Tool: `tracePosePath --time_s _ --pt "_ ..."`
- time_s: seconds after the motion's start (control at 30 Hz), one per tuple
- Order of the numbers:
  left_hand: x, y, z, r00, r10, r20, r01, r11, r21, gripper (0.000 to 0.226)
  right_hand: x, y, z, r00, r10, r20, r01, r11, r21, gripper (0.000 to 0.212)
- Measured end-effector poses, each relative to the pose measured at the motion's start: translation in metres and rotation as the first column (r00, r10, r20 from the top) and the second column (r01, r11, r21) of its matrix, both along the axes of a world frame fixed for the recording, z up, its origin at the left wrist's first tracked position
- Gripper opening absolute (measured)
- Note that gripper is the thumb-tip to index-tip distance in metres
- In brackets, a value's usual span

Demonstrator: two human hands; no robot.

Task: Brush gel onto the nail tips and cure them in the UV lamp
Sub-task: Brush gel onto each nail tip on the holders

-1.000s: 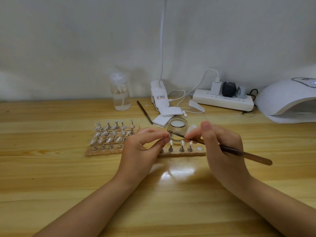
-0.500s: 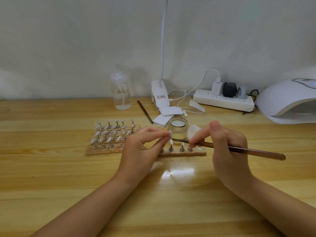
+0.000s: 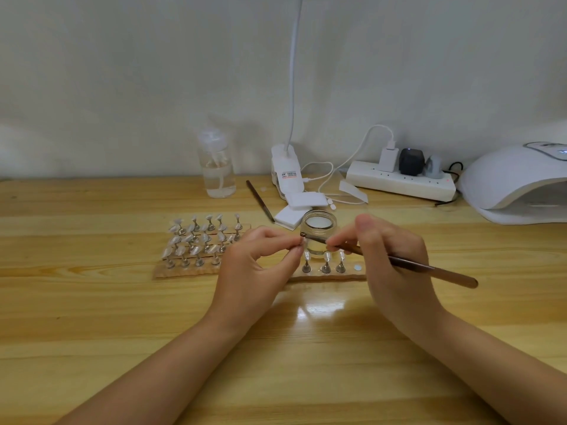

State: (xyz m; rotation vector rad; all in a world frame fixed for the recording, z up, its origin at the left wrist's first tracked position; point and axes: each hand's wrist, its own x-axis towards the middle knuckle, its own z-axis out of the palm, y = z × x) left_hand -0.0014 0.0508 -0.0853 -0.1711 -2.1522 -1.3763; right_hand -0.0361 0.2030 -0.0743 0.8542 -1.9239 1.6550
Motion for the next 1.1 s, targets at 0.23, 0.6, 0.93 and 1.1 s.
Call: tracePosePath --time_s 0.23,0.6,0.93,1.1 --pt "0.0 0.0002 0.001 1.0 -0.007 0.009 0.007 1.0 -0.002 0.028 0.0002 0.0018 0.0012 0.997 0.021 0.077 -0.013 0.995 -0.102 0.043" --pt "0.0007 0.0004 0.0016 0.999 -0.011 -0.037 0.01 1.0 -0.009 0.027 0.001 0.0079 0.0005 0.996 0.014 0.09 -0.002 0.991 -0.135 0.044" --pt "0.0015 -0.0002 0.002 0.999 -0.024 -0.026 0.024 1.0 0.006 0.019 0.0035 0.0029 -0.0006 0.997 -0.025 -0.069 0.023 0.999 -0.036 0.037" --pt "0.0006 0.0003 0.0026 0.999 0.003 -0.041 -0.004 1.0 -0.002 0.025 0.0045 0.0023 -0.0025 0.995 -0.029 -0.091 0.032 0.999 0.035 0.038"
